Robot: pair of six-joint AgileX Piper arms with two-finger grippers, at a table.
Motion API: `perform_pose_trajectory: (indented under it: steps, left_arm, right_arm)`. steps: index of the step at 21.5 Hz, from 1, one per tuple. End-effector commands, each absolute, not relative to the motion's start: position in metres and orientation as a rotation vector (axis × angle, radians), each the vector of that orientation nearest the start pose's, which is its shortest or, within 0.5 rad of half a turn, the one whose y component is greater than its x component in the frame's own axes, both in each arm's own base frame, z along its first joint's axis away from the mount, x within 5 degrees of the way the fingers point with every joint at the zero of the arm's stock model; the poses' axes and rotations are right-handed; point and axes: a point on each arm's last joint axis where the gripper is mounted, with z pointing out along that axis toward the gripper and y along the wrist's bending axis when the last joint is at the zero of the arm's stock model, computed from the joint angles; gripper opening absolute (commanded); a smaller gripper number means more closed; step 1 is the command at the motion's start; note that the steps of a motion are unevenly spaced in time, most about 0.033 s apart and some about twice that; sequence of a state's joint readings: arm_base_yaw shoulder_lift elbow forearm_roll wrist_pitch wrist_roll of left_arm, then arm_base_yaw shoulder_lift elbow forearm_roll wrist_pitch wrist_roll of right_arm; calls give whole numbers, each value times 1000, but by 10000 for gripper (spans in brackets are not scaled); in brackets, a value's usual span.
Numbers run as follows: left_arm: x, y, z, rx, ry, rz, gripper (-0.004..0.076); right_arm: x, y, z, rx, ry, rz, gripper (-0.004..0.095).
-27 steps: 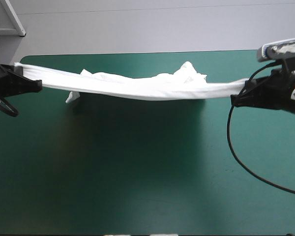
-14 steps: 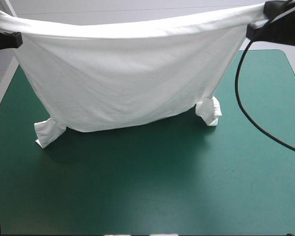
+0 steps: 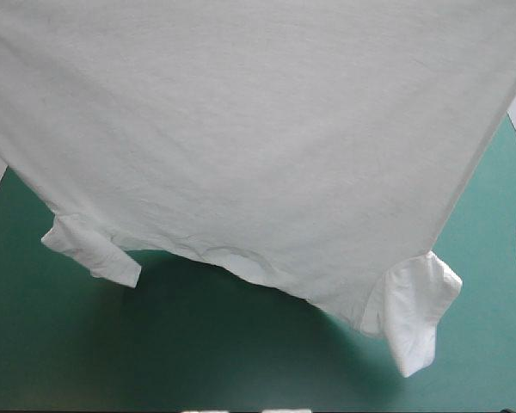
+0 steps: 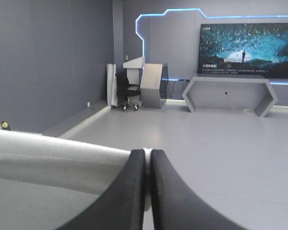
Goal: Fold the cloth
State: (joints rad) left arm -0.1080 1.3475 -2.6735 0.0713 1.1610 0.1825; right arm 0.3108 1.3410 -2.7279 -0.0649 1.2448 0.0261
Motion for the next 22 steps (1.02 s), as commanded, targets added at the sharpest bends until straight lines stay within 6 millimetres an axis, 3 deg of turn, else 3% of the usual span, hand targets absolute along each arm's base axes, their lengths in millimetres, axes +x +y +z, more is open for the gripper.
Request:
perform_pose_trajectory:
  steps: [1,6,8,11,16,19,22]
  left_arm:
    - [60,1,693,132,1166,157,-8]
    - [19,4,707,119,958,175,-8]
    - [25,3,708,121,963,174,-8]
    - [65,-2,707,130,1005,160,-8]
    - [173,-20,691,161,1096,53,-8]
    - [208,-26,684,168,1092,2,-8]
    - [231,-29,681,160,1049,-12,-8]
  right_arm:
    - [30,2,695,-127,1130,194,-13]
    - [-1,-3,709,-147,914,205,-12]
    - [7,1,711,-165,897,205,-13]
    - [49,15,714,-172,906,207,-13]
    - [151,48,706,-177,925,206,-13]
    - [184,58,701,-173,899,207,-15]
    - [204,64,699,-161,832,210,-15]
